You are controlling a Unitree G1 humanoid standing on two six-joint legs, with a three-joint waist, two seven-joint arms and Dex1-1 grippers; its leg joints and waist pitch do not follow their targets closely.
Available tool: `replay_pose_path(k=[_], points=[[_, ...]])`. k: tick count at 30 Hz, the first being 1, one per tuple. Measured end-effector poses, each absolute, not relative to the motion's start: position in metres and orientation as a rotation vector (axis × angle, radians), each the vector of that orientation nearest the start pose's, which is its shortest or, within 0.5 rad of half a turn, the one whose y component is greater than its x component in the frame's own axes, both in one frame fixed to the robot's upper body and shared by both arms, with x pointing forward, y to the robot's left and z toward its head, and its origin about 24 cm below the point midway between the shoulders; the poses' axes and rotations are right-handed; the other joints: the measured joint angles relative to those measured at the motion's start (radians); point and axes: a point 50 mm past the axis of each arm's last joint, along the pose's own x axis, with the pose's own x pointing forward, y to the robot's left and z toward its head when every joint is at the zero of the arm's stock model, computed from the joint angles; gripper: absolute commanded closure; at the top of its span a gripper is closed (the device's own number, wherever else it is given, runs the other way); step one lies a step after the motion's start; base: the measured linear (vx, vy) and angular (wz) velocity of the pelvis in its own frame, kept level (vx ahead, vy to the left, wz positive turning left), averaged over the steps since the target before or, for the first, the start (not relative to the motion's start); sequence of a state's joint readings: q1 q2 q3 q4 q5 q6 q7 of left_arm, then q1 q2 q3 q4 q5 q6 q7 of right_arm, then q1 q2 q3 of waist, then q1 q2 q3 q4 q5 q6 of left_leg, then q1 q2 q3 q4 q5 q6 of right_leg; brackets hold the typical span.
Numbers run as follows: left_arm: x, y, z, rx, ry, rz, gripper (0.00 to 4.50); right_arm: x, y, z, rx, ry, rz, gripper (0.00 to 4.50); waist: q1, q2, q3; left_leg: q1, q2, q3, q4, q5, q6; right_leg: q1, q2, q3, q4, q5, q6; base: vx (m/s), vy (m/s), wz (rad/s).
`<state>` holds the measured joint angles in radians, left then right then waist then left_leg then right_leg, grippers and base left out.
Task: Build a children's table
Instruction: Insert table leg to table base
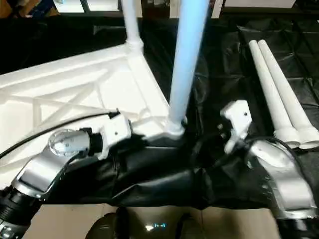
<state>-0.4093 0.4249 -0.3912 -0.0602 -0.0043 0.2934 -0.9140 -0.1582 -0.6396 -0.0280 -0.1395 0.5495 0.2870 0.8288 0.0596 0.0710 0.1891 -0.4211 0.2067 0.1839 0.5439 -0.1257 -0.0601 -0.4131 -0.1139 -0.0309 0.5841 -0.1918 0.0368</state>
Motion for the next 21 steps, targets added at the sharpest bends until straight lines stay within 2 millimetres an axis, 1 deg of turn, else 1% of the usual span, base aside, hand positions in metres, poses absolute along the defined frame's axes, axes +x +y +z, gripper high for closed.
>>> replay_pose_path(k=[3,5,7,9,11,14,15,18,21], points=[[0.274,0.089,0.094,0.565,0.152,-1.278,4.50,0.256,-0.204,0.125,-0.075,0.079,1.001,0.20,0.002,0.000,0.000,0.001,0.000,0.003,0.004,0.001,0.001,0.000,-0.002,0.001,0.007,0.000,0.000,0.000,0.000,0.00],[0.273,0.089,0.093,0.568,0.150,-1.294,4.50,0.256,-0.201,0.127,-0.089,0.092,1.065,0.20,0.000,0.000,0.000,0.002,0.000,0.010,0.006,0.001,0.002,-0.002,-0.005,0.004,0.012,0.000,0.000,0.000,0.000,0.00],[0.273,0.089,0.093,0.569,0.152,-1.301,4.50,0.260,-0.198,0.130,-0.099,0.082,1.087,0.20,-0.002,-0.001,0.000,0.002,0.000,0.014,0.006,0.001,0.002,-0.004,-0.005,0.008,0.013,0.001,0.000,0.000,0.000,0.00],[0.272,0.087,0.092,0.571,0.151,-1.314,4.50,0.267,-0.199,0.133,-0.118,0.072,1.080,0.20,-0.003,-0.001,0.000,0.002,0.000,0.017,0.006,0.002,0.004,-0.004,-0.005,0.016,0.013,0.003,0.000,0.000,0.000,0.00],[0.271,0.085,0.092,0.575,0.147,-1.333,4.50,0.271,-0.199,0.132,-0.137,0.084,1.083,0.45,-0.003,-0.001,0.000,0.002,-0.001,0.020,0.008,0.005,0.008,-0.004,-0.006,0.019,0.013,0.003,-0.001,0.000,0.000,0.00],[0.271,0.084,0.092,0.578,0.144,-1.343,4.50,0.275,-0.197,0.126,-0.166,0.116,1.102,0.45,-0.001,-0.002,0.000,0.001,-0.002,0.024,0.010,0.005,0.011,-0.004,-0.009,0.019,0.013,0.003,-0.001,0.000,0.000,0.00],[0.271,0.084,0.092,0.578,0.142,-1.345,4.50,0.277,-0.197,0.124,-0.171,0.125,1.100,0.80,-0.001,-0.002,0.000,0.001,-0.002,0.025,0.010,0.005,0.012,-0.004,-0.010,0.019,0.014,0.003,-0.001,0.000,0.000,0.00],[0.271,0.084,0.092,0.579,0.142,-1.346,4.50,0.278,-0.197,0.120,-0.199,0.145,1.129,0.89,-0.001,-0.002,0.000,0.000,-0.002,0.026,0.011,0.006,0.016,-0.004,-0.011,0.019,0.014,0.003,-0.001,0.000,0.000,0.00],[0.271,0.085,0.092,0.580,0.143,-1.346,4.50,0.278,-0.199,0.116,-0.197,0.173,1.152,1.24,-0.001,-0.003,0.000,0.000,-0.002,0.026,0.011,0.007,0.017,-0.004,-0.011,0.019,0.015,0.003,-0.001,0.000,0.000,0.00]])
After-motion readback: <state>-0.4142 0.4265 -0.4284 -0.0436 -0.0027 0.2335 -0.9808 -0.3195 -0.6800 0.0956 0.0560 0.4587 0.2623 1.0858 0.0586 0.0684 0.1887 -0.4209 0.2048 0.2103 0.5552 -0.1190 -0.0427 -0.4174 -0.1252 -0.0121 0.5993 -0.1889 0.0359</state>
